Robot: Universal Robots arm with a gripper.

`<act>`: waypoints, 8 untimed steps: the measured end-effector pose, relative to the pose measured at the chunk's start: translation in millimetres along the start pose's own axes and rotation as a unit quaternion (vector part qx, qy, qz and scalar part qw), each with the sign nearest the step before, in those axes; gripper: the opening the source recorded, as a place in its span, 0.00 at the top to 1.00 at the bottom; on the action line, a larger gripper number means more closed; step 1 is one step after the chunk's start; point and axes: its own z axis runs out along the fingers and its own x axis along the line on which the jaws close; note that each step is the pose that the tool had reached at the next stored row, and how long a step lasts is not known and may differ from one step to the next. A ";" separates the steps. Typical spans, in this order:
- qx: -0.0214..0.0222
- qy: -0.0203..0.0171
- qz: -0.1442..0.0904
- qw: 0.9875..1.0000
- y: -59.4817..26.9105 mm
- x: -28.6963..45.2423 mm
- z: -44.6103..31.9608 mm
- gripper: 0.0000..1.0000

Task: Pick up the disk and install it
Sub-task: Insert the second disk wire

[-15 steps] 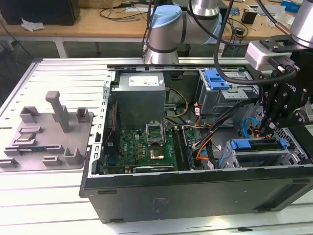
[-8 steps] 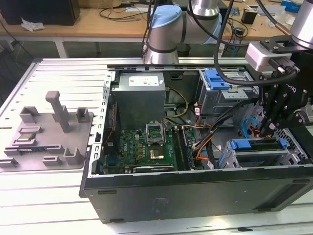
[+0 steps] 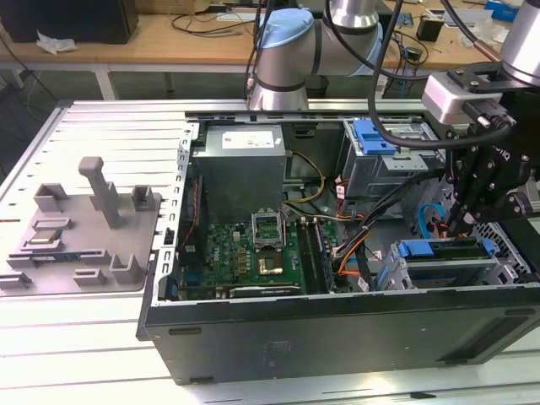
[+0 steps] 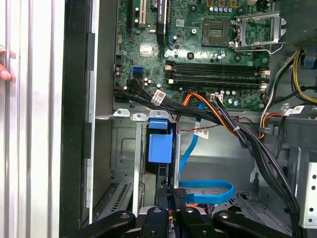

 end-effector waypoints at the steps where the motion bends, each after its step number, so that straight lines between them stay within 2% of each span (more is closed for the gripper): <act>1: 0.000 0.000 0.000 1.000 0.0 0.1 0.1 0.84; 8: 0.000 0.000 0.000 1.000 0.2 1.1 1.9 0.84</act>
